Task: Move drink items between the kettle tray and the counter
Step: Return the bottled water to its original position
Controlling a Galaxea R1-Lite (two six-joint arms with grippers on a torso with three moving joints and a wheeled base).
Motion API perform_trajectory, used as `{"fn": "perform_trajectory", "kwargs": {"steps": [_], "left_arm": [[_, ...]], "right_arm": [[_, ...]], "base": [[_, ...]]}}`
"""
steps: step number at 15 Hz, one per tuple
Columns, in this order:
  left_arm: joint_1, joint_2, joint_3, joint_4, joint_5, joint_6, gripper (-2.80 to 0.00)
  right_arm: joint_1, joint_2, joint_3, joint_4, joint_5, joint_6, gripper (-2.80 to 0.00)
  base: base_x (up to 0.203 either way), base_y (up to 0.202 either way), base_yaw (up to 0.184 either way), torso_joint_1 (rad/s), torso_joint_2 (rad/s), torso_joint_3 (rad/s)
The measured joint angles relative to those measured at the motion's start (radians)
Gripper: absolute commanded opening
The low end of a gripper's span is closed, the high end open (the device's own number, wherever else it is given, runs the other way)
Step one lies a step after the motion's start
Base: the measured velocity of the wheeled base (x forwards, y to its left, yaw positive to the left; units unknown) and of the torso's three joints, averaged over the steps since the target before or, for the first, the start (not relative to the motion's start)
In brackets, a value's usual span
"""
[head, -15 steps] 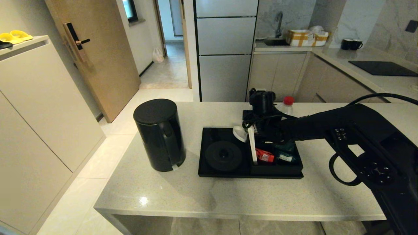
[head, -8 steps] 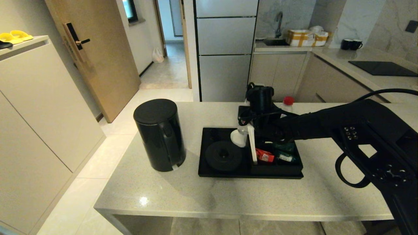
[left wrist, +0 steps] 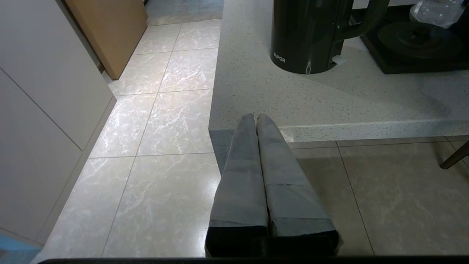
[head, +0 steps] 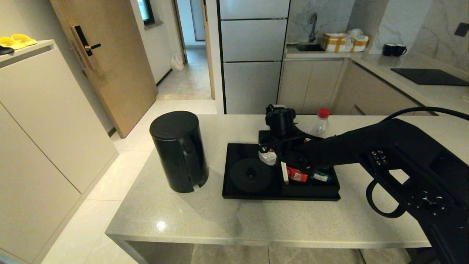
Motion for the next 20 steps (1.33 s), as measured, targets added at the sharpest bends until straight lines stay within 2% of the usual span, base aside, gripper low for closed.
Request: {"fn": "perform_trajectory", "kwargs": {"steps": [7, 20], "left_arm": [[0.000, 0.000, 0.000, 0.000, -0.001, 0.001, -2.80], [0.000, 0.000, 0.000, 0.000, 0.000, 0.000, -2.80]], "right_arm": [[0.003, 0.040, -0.015, -0.013, -0.003, -0.011, -2.80], [-0.068, 0.068, -0.060, -0.014, -0.001, -0.049, -2.80]], "base": [[0.000, 0.000, 0.000, 0.000, 0.00, 0.000], [0.000, 0.000, 0.000, 0.000, 0.00, 0.000]]}}
